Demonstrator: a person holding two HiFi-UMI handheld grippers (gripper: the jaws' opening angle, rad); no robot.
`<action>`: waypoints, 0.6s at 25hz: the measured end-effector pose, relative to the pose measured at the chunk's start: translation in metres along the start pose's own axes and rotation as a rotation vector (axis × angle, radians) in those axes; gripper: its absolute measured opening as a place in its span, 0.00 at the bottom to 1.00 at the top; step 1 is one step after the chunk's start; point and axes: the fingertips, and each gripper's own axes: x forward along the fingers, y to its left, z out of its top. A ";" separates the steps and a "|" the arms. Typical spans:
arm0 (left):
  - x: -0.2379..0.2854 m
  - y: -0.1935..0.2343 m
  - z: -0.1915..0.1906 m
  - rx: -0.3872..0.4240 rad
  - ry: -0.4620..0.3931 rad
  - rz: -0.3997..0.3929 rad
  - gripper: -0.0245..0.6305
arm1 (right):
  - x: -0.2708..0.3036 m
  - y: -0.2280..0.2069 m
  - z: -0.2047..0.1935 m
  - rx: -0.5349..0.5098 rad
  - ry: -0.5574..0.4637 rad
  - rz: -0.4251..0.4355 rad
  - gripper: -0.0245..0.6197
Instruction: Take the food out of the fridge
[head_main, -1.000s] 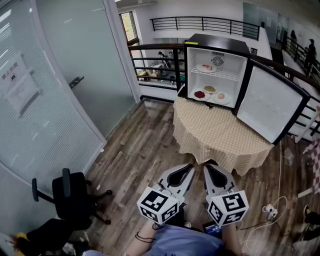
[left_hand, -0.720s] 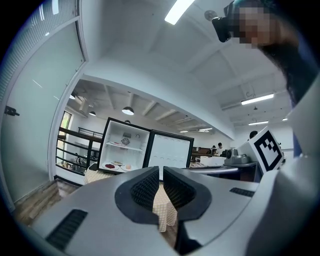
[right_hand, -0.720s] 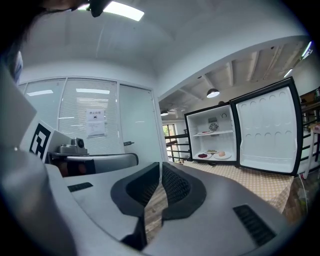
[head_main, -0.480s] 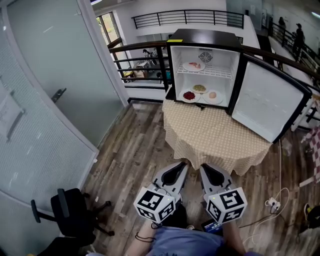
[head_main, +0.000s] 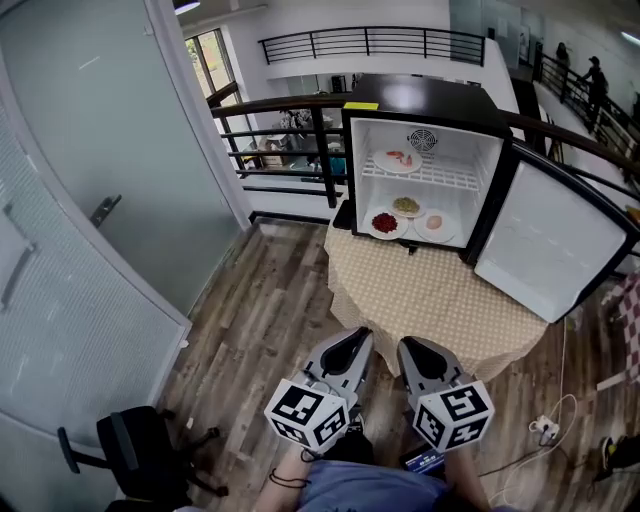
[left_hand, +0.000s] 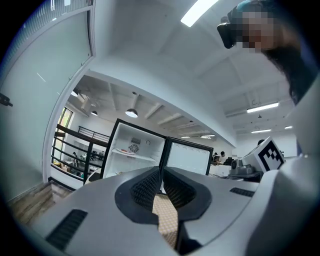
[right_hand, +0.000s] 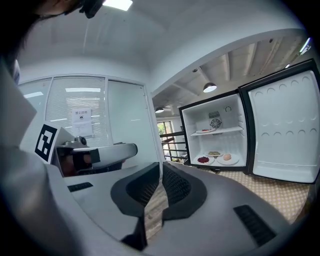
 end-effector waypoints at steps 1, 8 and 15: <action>0.006 0.006 0.004 0.001 -0.004 -0.009 0.07 | 0.007 -0.003 0.003 0.000 0.000 -0.005 0.08; 0.042 0.043 0.015 0.019 0.006 -0.074 0.07 | 0.056 -0.021 0.022 0.014 -0.007 -0.040 0.08; 0.078 0.061 0.018 0.003 0.006 -0.173 0.07 | 0.084 -0.046 0.025 0.049 -0.003 -0.121 0.08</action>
